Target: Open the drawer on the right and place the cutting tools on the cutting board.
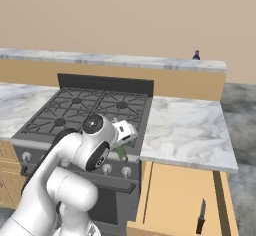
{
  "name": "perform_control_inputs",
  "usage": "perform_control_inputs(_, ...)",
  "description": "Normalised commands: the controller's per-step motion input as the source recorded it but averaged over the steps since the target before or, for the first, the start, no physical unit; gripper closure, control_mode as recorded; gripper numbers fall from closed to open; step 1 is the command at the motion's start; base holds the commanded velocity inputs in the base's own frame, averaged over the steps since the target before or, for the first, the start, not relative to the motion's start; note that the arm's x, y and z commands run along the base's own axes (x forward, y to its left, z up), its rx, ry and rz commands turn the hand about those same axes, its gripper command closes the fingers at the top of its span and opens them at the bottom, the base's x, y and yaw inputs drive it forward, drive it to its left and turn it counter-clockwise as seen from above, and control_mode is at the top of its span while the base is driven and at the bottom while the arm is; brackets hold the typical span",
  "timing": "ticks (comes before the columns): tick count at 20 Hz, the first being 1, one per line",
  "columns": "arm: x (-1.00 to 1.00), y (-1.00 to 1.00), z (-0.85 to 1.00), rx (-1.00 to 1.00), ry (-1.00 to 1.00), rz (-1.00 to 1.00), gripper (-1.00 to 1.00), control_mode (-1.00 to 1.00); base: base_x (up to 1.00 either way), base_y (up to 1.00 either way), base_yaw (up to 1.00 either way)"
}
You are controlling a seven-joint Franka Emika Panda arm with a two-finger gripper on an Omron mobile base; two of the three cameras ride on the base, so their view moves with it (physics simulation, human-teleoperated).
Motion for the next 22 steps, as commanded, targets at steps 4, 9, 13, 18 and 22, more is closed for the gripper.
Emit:
perform_control_inputs(4, 0.0, 0.0, 0.0, 0.0, 0.0, 0.0, 1.0, 1.0, -0.7, 0.6, 0.0)
perform_control_inputs(9, 0.0, 0.0, 0.0, 0.0, 0.0, 0.0, 1.0, 1.0, -0.47, 0.89, -0.01)
perform_control_inputs(13, 0.0, 0.0, 0.0, 0.0, 0.0, 0.0, 1.0, 1.0, -0.53, 0.4, -0.34)
perform_control_inputs(18, 0.0, 0.0, 0.0, 0.0, 0.0, 0.0, 1.0, 1.0, -0.49, -0.02, -0.53)
perform_control_inputs(22, 0.0, 0.0, 0.0, 0.0, 0.0, 0.0, 1.0, 1.0, -0.04, -0.01, -0.08)
